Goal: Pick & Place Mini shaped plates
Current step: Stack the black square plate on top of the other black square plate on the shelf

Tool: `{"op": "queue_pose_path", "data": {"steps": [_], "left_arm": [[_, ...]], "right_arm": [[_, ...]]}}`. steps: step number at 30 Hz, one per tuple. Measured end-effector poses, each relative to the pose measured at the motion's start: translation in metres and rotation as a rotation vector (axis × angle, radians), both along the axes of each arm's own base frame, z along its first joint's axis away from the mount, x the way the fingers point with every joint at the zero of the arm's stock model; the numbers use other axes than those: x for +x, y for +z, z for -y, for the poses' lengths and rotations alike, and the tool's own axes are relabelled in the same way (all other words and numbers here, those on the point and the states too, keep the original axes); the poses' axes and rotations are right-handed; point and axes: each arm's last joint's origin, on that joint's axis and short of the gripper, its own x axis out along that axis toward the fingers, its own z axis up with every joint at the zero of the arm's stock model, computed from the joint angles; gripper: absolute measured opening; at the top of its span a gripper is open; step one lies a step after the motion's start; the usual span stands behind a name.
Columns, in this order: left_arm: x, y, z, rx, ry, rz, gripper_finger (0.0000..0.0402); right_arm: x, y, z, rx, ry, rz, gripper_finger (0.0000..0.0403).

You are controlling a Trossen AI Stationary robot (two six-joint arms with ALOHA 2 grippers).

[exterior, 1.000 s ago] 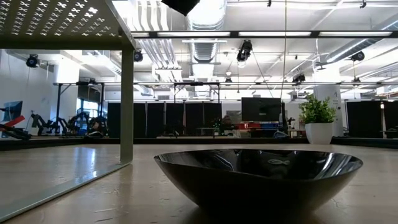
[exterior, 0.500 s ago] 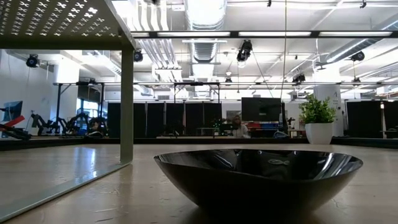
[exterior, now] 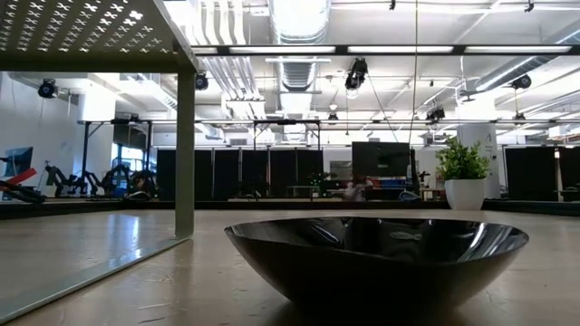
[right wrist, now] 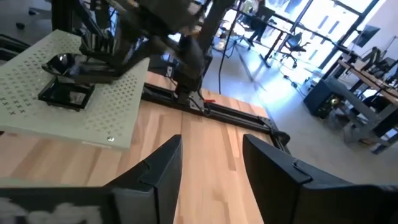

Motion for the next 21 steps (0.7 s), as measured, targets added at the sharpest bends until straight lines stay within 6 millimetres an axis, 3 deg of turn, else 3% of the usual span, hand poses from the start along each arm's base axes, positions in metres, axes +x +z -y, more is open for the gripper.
{"op": "queue_pose_path", "data": {"steps": [9, 21], "left_arm": [[0.017, -0.027, 0.028, -0.089, -0.116, -0.167, 0.0000], [0.021, -0.032, 0.031, -0.119, -0.095, -0.215, 0.0000]], "right_arm": [[0.000, -0.001, 0.000, 0.003, -0.002, -0.011, 0.0160], [0.000, -0.001, 0.000, 0.003, -0.002, -0.011, 0.0159]]}}
